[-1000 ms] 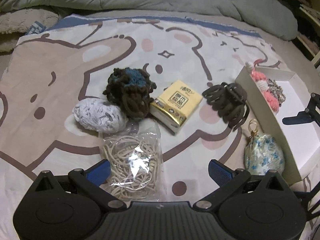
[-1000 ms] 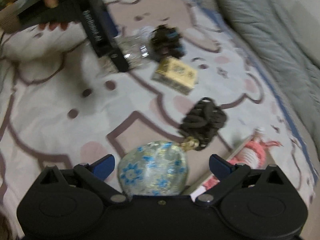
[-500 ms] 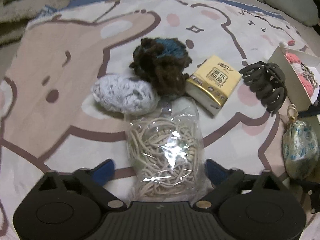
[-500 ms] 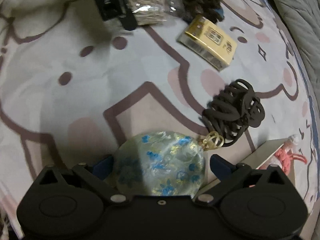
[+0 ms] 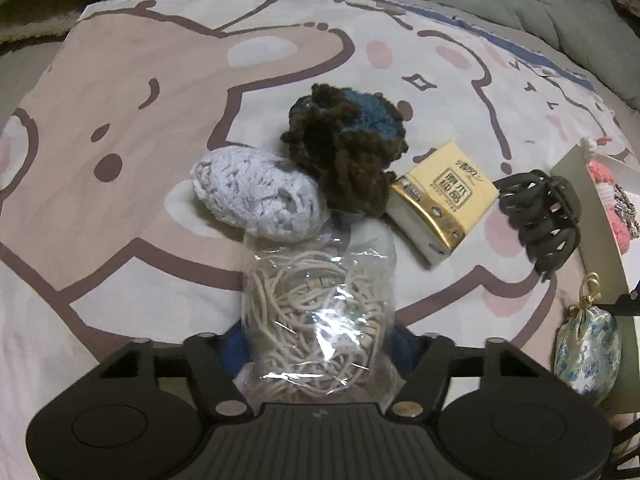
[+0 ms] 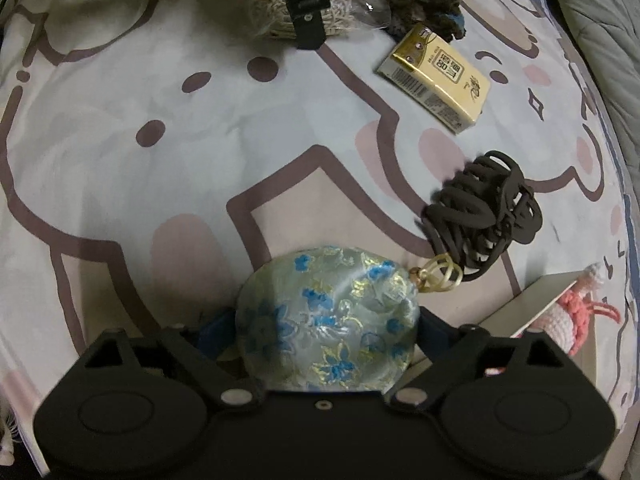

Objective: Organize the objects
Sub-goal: 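Grasp the clear cable bag with the left tool while the right tool grasps the floral pouch, then lift the cable bag and floral pouch and carry both over the box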

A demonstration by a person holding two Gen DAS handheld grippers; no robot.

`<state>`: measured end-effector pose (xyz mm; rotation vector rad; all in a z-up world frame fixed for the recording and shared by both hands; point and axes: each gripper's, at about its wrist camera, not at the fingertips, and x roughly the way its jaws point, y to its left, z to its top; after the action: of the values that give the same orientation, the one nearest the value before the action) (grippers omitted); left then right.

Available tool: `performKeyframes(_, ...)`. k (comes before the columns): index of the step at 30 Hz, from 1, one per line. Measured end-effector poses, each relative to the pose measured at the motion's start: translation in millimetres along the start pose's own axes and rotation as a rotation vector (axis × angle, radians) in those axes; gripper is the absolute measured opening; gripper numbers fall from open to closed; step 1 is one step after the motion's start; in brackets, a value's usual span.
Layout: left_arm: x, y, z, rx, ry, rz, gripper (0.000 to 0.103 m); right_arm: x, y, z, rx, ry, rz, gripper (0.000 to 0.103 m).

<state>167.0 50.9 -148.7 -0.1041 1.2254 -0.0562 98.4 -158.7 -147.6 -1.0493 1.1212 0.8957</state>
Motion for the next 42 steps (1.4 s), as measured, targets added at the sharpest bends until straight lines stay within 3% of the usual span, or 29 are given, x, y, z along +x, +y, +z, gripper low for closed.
performKeyframes(2, -3.5, -1.2, -1.3, 0.006, -0.006, -0.003, 0.058, -4.7, -3.3, -0.9, 0.043, -0.008, 0.002, 0.086)
performKeyframes(16, -44.6, -4.8, -17.7, -0.017, -0.067, -0.091, 0.056, -34.8, -20.7, -1.3, 0.430, -0.192, -0.036, 0.083)
performKeyframes(24, -82.4, -12.9, -23.2, 0.002, -0.168, -0.114, 0.057, -65.5, -26.6, -7.6, 0.653, -0.304, -0.065, 0.083)
performKeyframes(42, -147.5, -41.8, -38.1, 0.053, -0.357, -0.154, 0.057, -134.6, -24.4, -38.8, 0.989, -0.529, -0.159, 0.083)
